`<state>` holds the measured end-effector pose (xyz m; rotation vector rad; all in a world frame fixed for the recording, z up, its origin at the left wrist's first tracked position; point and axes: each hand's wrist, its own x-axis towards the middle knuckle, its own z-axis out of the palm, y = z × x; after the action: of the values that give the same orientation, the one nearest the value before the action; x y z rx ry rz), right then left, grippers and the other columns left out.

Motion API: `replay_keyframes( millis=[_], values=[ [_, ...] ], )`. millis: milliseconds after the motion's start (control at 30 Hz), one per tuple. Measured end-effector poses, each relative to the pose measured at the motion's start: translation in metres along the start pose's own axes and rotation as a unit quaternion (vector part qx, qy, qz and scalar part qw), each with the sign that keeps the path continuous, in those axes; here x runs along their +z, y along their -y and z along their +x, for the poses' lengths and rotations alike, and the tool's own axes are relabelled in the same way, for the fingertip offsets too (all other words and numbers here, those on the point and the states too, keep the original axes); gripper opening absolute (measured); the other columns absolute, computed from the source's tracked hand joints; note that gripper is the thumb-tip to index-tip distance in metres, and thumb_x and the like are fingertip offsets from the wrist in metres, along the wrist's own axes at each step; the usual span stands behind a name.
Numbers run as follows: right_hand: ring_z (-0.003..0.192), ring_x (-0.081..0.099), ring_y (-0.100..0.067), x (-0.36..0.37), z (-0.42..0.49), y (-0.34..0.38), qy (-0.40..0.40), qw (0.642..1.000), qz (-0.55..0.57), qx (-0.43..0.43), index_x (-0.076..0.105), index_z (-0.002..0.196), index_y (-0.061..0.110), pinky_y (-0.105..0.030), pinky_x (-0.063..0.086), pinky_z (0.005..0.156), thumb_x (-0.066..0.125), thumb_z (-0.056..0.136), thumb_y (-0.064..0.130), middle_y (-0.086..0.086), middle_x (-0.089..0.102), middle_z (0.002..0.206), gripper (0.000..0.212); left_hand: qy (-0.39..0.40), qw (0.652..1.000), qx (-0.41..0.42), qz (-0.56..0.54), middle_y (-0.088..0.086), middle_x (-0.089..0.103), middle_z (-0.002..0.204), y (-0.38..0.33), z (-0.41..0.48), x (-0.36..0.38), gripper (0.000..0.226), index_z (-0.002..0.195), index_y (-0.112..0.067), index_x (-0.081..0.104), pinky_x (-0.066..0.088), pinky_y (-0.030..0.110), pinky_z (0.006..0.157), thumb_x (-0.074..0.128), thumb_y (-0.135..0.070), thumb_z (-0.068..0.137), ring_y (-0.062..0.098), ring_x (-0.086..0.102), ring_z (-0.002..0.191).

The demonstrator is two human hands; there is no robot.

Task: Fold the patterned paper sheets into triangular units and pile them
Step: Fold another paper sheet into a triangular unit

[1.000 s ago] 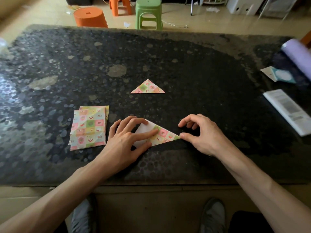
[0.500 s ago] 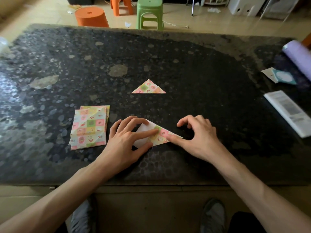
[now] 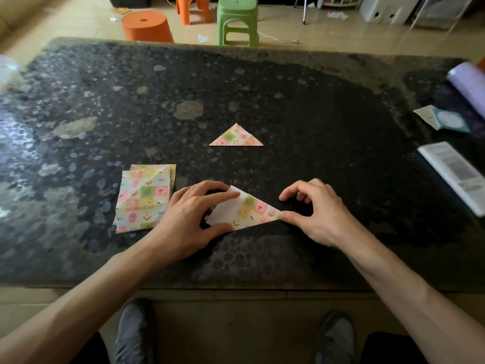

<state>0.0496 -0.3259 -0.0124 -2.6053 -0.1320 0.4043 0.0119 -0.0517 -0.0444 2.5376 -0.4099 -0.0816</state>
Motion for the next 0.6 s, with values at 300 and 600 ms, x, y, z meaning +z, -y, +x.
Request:
replay_keyframes(
  millis=[300, 600],
  values=[
    [0.115, 0.04, -0.008, 0.007, -0.004, -0.001, -0.006, 1.0, 0.012, -0.023, 0.061, 0.104, 0.05, -0.037, 0.037, 0.102, 0.071, 0.083, 0.065, 0.018, 0.048, 0.11, 0.027, -0.078, 0.996, -0.034, 0.017, -0.022, 0.061, 0.114, -0.014, -0.002, 0.001, 0.059, 0.145, -0.042, 0.05, 0.049, 0.036, 0.089, 0.065, -0.053, 0.089, 0.005, 0.052, 0.105],
    [0.113, 0.046, -0.004, 0.023, -0.011, 0.004, -0.066, 0.992, 0.0, -0.103, 0.055, 0.131, 0.044, -0.027, 0.039, 0.096, 0.069, 0.087, 0.062, 0.018, 0.046, 0.116, 0.05, -0.054, 0.986, -0.082, -0.135, -0.014, 0.068, 0.088, -0.026, 0.003, -0.003, 0.031, 0.122, -0.043, 0.061, 0.058, 0.025, 0.063, 0.069, -0.033, 0.094, 0.005, 0.069, 0.077]
  ],
)
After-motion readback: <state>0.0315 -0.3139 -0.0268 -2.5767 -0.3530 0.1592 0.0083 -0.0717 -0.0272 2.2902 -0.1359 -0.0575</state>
